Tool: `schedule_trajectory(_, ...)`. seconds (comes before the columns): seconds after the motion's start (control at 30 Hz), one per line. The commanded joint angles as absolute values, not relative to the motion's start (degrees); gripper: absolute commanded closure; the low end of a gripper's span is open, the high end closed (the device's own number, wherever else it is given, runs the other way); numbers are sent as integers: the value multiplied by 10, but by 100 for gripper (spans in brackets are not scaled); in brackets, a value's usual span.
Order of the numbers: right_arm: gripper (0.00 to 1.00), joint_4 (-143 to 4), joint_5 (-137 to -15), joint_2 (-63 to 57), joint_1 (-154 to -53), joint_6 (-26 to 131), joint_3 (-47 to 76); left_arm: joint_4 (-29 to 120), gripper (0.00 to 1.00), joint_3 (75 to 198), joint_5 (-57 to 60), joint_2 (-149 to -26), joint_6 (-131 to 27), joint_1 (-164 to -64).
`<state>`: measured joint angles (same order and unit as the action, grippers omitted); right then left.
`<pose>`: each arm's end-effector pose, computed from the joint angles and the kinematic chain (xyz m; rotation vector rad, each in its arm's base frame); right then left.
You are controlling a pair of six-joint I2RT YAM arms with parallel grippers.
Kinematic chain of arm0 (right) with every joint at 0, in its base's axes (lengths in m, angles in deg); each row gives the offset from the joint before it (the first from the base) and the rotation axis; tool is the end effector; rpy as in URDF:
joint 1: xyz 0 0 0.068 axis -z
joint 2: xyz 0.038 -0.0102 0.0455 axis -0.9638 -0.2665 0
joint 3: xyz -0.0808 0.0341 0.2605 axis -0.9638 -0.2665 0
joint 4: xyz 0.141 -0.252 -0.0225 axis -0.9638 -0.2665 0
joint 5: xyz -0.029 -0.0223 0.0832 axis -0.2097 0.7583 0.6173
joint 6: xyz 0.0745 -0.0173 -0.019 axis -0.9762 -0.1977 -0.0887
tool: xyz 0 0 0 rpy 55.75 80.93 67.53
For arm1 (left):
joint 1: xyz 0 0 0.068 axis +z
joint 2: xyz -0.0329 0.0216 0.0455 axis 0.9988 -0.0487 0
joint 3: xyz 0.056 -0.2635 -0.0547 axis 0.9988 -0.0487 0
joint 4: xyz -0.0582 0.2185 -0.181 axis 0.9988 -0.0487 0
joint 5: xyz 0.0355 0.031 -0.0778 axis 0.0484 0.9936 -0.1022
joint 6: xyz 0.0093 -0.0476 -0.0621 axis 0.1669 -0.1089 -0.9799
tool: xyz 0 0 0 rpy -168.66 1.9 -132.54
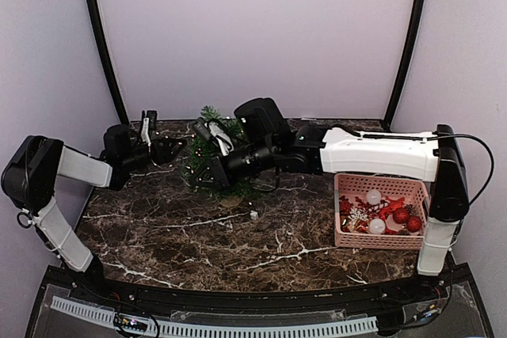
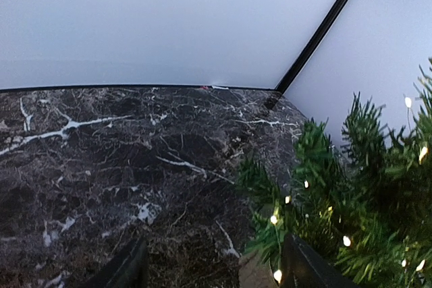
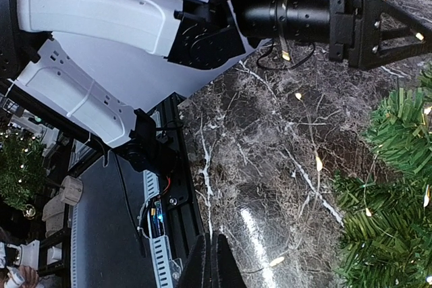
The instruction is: Decorate the small christmas tree
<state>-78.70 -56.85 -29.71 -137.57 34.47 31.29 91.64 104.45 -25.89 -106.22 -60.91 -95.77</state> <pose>0.2017 0.4633 0.2947 -1.0564 2.0133 1.3726 0.3680 -0.0954 0.1778 0.3094 1.7087 -0.8976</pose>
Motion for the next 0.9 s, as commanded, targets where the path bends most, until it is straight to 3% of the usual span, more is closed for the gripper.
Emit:
schedule_trajectory(0.0,100,-730,-593,-289,-1380,321,291,982,27,974,-271,-1018,-617,-955)
schedule_trajectory(0.33,100,-664,-624,-266,-1380,281,251,995,16,889,-311,-948,-609,-955)
schedule_trajectory(0.87,100,-508,-566,-266,-1380,209,231,749,20,868,-185,-859,-524,-985)
